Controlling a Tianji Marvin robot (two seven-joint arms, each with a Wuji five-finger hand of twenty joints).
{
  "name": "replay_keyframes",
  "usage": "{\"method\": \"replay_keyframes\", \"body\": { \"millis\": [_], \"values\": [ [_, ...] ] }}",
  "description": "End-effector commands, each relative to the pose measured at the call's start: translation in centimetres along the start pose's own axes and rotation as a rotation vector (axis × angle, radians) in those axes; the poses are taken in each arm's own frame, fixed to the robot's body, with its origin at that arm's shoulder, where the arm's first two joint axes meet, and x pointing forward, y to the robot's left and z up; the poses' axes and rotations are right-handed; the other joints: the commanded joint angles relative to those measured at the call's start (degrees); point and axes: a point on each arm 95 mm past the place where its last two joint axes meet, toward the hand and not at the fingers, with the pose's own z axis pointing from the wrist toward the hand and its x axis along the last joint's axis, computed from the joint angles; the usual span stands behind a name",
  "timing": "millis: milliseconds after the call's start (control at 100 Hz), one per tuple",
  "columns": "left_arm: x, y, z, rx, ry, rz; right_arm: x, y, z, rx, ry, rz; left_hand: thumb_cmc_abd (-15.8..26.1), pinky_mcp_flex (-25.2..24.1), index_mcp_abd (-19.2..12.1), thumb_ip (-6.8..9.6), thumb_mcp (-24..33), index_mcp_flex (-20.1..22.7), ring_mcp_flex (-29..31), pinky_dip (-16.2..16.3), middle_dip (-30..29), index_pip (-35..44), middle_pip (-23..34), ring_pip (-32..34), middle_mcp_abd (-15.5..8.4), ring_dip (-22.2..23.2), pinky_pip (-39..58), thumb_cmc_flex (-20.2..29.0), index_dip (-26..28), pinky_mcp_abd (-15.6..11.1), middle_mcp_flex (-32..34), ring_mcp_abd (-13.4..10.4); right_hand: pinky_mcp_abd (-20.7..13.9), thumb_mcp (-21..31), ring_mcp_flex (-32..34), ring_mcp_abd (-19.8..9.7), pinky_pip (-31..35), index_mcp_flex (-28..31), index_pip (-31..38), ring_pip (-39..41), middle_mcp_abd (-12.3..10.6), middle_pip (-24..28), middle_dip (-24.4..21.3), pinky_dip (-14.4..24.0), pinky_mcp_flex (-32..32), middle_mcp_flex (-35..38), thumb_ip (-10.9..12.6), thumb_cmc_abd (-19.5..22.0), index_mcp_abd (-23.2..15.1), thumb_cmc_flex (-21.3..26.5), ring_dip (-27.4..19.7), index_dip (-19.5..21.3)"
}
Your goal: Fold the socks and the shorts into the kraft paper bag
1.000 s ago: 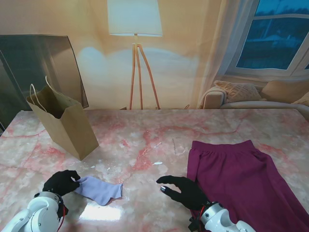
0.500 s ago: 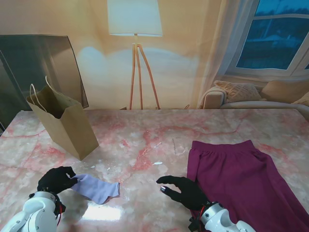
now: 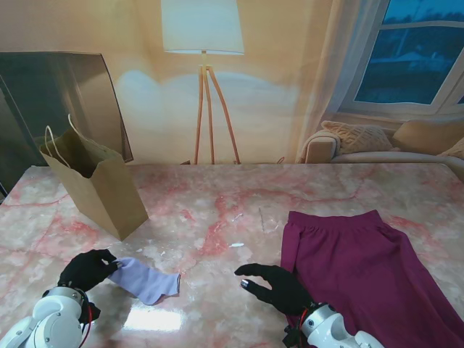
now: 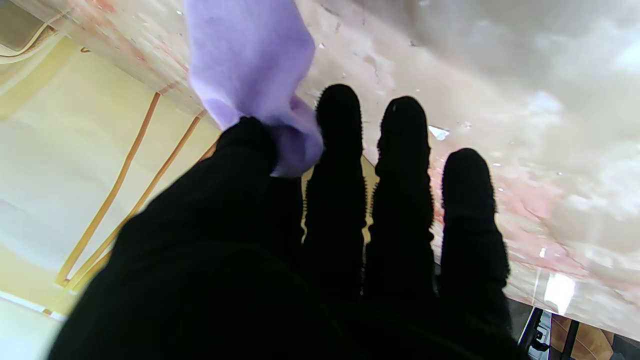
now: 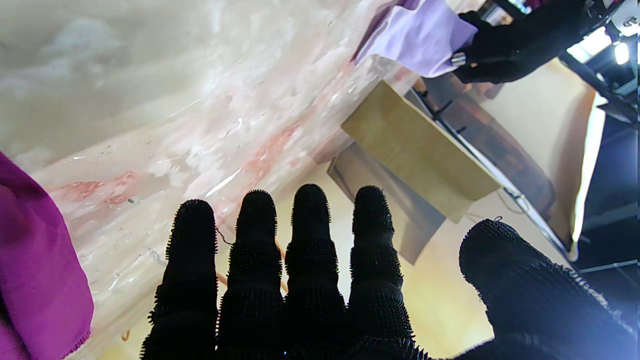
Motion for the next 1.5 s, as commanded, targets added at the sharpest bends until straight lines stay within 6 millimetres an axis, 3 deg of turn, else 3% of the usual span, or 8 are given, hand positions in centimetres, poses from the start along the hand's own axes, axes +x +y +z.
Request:
{"method": "replay_keyframes", "body": {
  "millis": [0, 140, 250, 380, 470, 590, 780, 1490],
  "values": [
    [0.1, 0.3, -0.2, 0.000, 0.004, -0.002, 0.1, -0.3, -0.2, 0.007, 0.000, 0.001, 0.81, 0.00, -1.50, 3.03, -0.69, 0.85, 0.08, 1.22, -0.37, -0.03, 0.78, 0.62, 1.83, 0.75, 0.39, 2.77, 0.71, 0.53, -0.99, 0.55, 0.35, -0.96, 1.37, 0.28, 1.72, 0.78, 0.60, 1.21, -0.96, 0.97, 0.54, 2.34, -0.18, 1.15, -2.64, 1.08, -1.50, 0.56, 1.19, 0.73],
    [0.4, 0.3, -0.3, 0.024, 0.000, -0.036, 0.1, -0.3, -0.2, 0.008, 0.000, 0.001, -13.12, 2.81, -3.76, 2.35, 15.68, 4.25, 2.78, 1.01, 6.82, 6.02, -1.19, 2.05, 0.09, -0.17, 1.57, -4.16, -2.88, 1.34, 3.70, -1.07, 0.40, -0.93, 1.36, 0.26, 1.72, 0.78, 0.60, 1.21, -0.98, 0.96, 0.54, 2.37, -0.17, 1.16, -2.64, 1.10, -1.59, 0.57, 1.19, 0.74],
    [0.3, 0.1, -0.3, 0.040, 0.001, -0.026, 0.1, -0.3, -0.2, 0.009, 0.001, 0.001, -20.24, 4.59, -5.67, -0.02, 16.35, 4.36, 4.43, 1.00, 9.45, 12.21, -0.21, 3.96, -2.09, 0.53, 2.71, -6.24, -1.72, 1.36, 6.11, -2.28, 0.40, -0.95, 1.34, 0.27, 1.73, 0.96, 0.70, 1.20, -1.02, 0.98, 0.55, 2.40, -0.16, 1.20, -2.64, 1.10, -1.70, 0.59, 1.19, 0.78],
    [0.5, -0.1, -0.5, 0.047, 0.006, -0.041, 0.1, -0.3, -0.2, 0.008, 0.001, 0.001, -12.82, 4.38, -3.67, 0.02, 19.99, 6.20, 5.17, 0.61, 3.01, 10.59, 1.89, 3.23, 0.05, -0.43, 2.59, -10.23, -4.05, 1.49, 5.23, -1.18, 0.41, -1.00, 1.35, 0.28, 1.74, 1.04, 0.77, 1.20, -1.08, 0.97, 0.55, 2.42, -0.14, 1.22, -2.65, 1.12, -1.80, 0.58, 1.19, 0.81],
    [0.7, -0.3, -0.8, 0.047, 0.010, -0.034, 0.1, -0.3, -0.1, 0.011, 0.001, 0.003, -11.00, 3.26, -2.25, -0.24, 19.44, 6.08, 4.30, 0.78, 1.53, 8.29, 2.31, 2.83, 1.39, -0.34, 2.30, -8.20, -4.56, 1.73, 4.20, -0.45, 0.37, -1.04, 1.43, 0.33, 1.72, 1.04, 0.83, 1.24, -0.90, 0.97, 0.56, 2.43, -0.17, 1.22, -2.65, 1.11, -1.71, 0.55, 1.21, 0.83],
    [0.9, -0.6, -1.0, 0.091, 0.023, 0.029, 0.1, -0.3, -0.1, 0.013, 0.005, 0.003, -15.33, 4.75, -2.50, 1.43, 16.37, 7.13, 5.06, 1.09, 6.58, 7.59, 2.90, 5.23, 0.79, 0.93, 3.22, -5.17, -5.01, 1.83, 5.74, -1.16, 0.41, -1.01, 1.46, 0.34, 1.74, 1.15, 0.87, 1.25, -1.04, 1.00, 0.57, 2.45, -0.12, 1.27, -2.64, 1.11, -1.66, 0.59, 1.22, 0.84],
    [1.9, -0.9, -1.6, 0.211, 0.067, 0.182, 0.1, -0.3, -0.1, 0.014, 0.005, 0.004, -24.67, 5.33, -6.09, -0.85, 15.28, 5.37, 5.23, 0.91, 14.01, 14.28, 4.32, 8.43, -1.65, 3.73, 3.45, -6.04, -1.72, 2.00, 7.01, -2.77, 0.38, -1.00, 1.58, 0.26, 1.78, 1.20, 0.89, 1.30, -1.01, 1.05, 0.60, 2.49, -0.05, 1.37, -2.64, 1.10, -1.68, 0.60, 1.24, 0.84],
    [8.1, 3.4, -2.2, 0.187, 0.184, 0.340, 0.0, -0.3, -0.3, 0.013, 0.004, 0.006, -31.81, 6.43, -3.48, -0.31, 21.56, 2.63, 7.72, 1.88, 17.66, 23.97, 21.50, 18.97, -2.18, 13.41, 5.51, -8.03, 1.90, 2.07, 6.42, -3.95, 0.19, -0.96, 1.59, 0.42, 1.74, 1.48, 1.11, 1.30, -1.00, 1.10, 0.63, 2.49, 0.03, 1.51, -2.64, 1.14, -2.02, 0.67, 1.25, 0.89]
  ]
}}
